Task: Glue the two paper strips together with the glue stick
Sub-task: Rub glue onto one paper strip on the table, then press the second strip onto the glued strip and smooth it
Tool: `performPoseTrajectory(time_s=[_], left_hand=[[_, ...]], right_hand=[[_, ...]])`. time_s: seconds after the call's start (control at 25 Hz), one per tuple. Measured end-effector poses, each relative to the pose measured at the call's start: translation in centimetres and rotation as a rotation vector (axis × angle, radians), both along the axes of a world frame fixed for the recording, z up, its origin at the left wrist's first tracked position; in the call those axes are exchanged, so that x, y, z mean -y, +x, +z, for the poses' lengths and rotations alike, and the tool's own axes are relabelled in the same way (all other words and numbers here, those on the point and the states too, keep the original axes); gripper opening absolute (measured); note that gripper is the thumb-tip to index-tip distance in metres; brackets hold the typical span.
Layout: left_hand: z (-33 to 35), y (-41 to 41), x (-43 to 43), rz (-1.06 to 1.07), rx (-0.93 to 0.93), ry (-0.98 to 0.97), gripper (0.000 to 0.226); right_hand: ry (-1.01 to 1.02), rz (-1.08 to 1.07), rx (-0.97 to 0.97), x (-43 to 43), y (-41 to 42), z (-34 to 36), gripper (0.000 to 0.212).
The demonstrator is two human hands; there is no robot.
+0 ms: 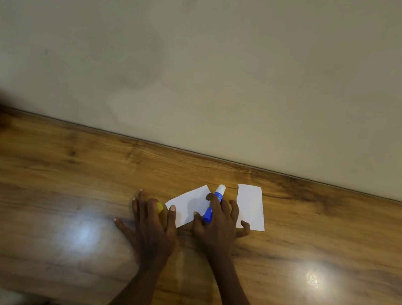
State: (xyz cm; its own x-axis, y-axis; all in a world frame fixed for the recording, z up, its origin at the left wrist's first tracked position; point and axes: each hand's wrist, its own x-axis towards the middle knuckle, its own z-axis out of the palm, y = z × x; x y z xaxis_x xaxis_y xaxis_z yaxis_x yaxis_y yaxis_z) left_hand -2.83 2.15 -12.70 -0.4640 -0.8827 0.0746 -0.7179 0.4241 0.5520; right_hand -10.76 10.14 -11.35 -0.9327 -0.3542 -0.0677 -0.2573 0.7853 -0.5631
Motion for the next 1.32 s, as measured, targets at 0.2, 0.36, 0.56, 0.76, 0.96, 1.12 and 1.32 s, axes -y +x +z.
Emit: performPoseTrajectory(time_s=[0.2,0.36,0.56,0.76,0.96,1.12,1.32], left_hand=[[0.2,0.2,0.2,-0.002,0.02,0.033,0.049],[0.4,0.0,0.0,0.0,0.008,0.048,0.038],[0.7,0.0,-0.1,-0.003,-0.002,0.041,0.036],[0.8,0.0,-0.2,0.001,-0.016,0.051,0.044],[0.8,0.0,-0.2,0.021,-0.036,0.087,0.042],[1.1,0.1,-0.1,0.054,-0.124,0.187,0.028],[2.5,0.2,-0.7,0.063,-0.337,0.204,0.03]], right_hand=[[0.08,-0.025,0.038,1.6,-0.6,1.6,0.056],[0.06,0.0,0.047,1.2,-0.6,1.5,0.054],[-0.326,-0.117,0.176,0.1,-0.5,1.7,0.054],[-0.54,-0.241,0.244,-1.4,-1.0,2.6,0.059],[-0.761,-0.317,0.38,-2.3,-1.2,3.5,0.056],[-0.7,-0.325,0.339,-3.1,-1.0,4.3,0.049],[-0.94,-0.301,0.192,-9.0,-1.3,5.6,0.018]])
